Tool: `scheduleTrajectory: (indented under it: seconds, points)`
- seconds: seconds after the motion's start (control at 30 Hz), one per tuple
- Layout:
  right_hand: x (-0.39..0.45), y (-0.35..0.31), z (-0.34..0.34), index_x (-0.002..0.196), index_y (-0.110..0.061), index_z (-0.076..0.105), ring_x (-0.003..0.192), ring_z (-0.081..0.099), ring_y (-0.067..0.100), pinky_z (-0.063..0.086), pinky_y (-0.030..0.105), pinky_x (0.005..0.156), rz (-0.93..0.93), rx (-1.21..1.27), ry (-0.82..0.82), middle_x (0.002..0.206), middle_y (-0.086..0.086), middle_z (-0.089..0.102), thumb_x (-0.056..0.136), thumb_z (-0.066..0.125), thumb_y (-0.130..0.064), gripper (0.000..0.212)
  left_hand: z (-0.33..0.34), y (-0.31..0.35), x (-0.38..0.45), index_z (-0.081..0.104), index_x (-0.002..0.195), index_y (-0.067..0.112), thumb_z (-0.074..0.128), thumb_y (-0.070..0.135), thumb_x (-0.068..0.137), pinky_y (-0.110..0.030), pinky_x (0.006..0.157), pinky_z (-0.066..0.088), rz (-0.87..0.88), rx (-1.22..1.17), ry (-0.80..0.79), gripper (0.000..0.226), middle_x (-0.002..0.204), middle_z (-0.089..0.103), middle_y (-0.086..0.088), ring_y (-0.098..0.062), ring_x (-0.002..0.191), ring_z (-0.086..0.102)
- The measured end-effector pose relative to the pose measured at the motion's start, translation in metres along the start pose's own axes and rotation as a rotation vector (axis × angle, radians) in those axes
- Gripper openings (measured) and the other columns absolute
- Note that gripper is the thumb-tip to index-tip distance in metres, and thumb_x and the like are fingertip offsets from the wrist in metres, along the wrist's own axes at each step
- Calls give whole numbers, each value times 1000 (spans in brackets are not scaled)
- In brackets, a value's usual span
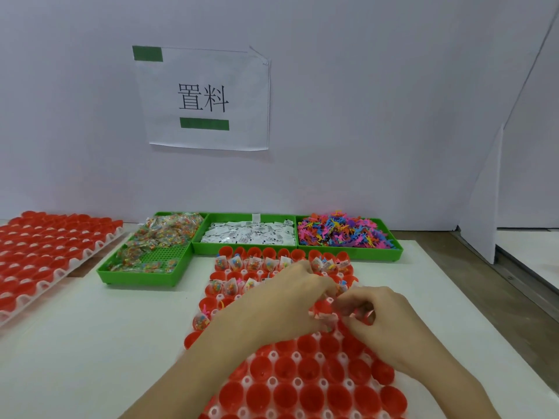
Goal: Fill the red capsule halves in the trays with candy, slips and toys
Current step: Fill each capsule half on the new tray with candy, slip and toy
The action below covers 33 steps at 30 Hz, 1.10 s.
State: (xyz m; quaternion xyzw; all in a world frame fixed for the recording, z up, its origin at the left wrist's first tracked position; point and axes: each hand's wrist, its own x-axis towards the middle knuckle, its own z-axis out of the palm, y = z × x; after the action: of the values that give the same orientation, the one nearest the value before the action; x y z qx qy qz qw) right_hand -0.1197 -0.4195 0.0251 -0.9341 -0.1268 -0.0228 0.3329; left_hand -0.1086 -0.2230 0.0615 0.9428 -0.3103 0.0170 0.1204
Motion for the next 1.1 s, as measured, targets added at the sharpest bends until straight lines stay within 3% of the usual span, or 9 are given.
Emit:
scheduleTrajectory:
  seconds: [0.1,0.2,0.33,0.47,0.6,0.73,0.83,0.97,1.1]
  points:
    - [0,1,-4,97,-40,75,85,59,-8,45,8,67,-7,6,-2,89,-16,72,86,68,-2,41,-21,-12,-13,63,131,35,66,50,94,-15,99,39,1,-114,44,40,125,63,18,3,123,42]
    - [0,1,-3,90,-42,75,84,59,-8,45,8,66,-22,24,27,87,-18,72,88,68,-3,40,-41,-42,-27,71,118,36,64,46,97,-2,87,41,-99,-207,231,24,111,68,26,12,106,55]
    - [1,-1,-4,85,-41,76,84,59,-11,45,7,65,-23,65,80,85,-24,72,90,70,-8,34,-51,-117,-35,74,108,20,64,25,99,-28,86,57,-429,-79,374,15,103,73,10,-5,89,66]
    - [1,-3,-4,81,-40,76,83,60,-10,45,7,63,-11,78,100,85,-24,73,91,71,-10,32,-45,-193,-53,73,106,5,60,6,96,-39,92,56,-711,115,243,17,111,74,-9,-25,100,68]
    - [1,-3,-5,81,-39,76,81,61,-8,45,7,64,-1,96,115,84,-21,73,91,70,-9,32,-39,-224,-71,77,115,16,76,10,88,-16,85,51,-687,98,101,28,114,76,3,-8,91,65]
    - [2,-3,-5,81,-37,76,78,62,-3,45,6,63,20,109,125,84,-21,72,93,67,-10,31,-29,-227,-76,83,97,17,82,7,81,-4,65,45,-667,73,176,19,93,80,3,3,71,63]
    - [2,-2,-4,80,-37,75,78,63,0,45,7,62,34,115,133,83,-19,72,94,66,-10,32,-24,-225,-75,84,90,17,80,2,79,-8,68,46,-665,76,236,20,90,80,3,0,71,64]
    - [3,-2,-3,80,-38,74,77,63,-1,45,6,62,47,134,153,83,-16,72,95,65,-11,32,-21,-224,-74,82,101,15,74,-1,81,-20,76,54,-693,81,231,27,91,78,3,-8,78,67]
    - [2,-4,0,81,-39,73,78,64,3,46,8,60,45,136,157,84,-18,71,96,65,-13,31,-18,-225,-74,83,94,16,72,1,84,-19,72,52,-684,102,232,21,92,79,1,-10,79,67]
